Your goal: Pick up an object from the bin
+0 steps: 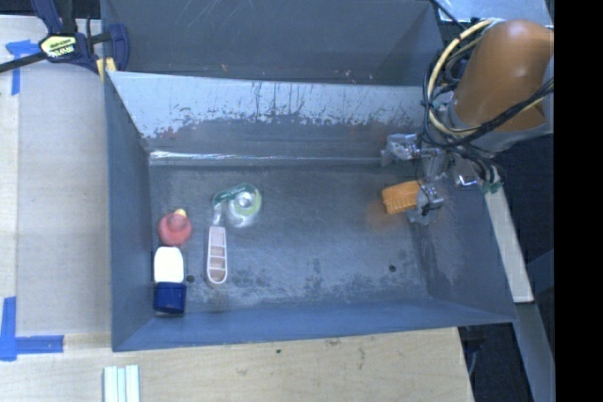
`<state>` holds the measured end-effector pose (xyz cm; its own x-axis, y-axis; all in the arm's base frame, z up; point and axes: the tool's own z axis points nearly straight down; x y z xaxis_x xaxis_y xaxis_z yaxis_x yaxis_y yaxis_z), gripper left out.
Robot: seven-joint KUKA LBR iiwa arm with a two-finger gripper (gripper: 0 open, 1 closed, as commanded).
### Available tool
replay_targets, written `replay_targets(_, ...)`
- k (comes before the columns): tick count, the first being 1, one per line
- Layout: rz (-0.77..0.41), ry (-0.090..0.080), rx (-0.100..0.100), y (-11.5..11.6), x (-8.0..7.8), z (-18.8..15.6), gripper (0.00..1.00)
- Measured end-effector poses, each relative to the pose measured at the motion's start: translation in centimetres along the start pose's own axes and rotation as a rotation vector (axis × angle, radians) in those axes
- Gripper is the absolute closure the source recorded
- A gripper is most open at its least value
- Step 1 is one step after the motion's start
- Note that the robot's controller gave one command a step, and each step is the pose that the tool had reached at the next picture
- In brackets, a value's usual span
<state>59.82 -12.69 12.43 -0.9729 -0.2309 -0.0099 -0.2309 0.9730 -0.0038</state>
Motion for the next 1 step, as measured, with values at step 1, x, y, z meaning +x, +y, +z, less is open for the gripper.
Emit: replay_targets(1,0.129,0.009,-0.002,-1.55,1.63,5.45,0.0)
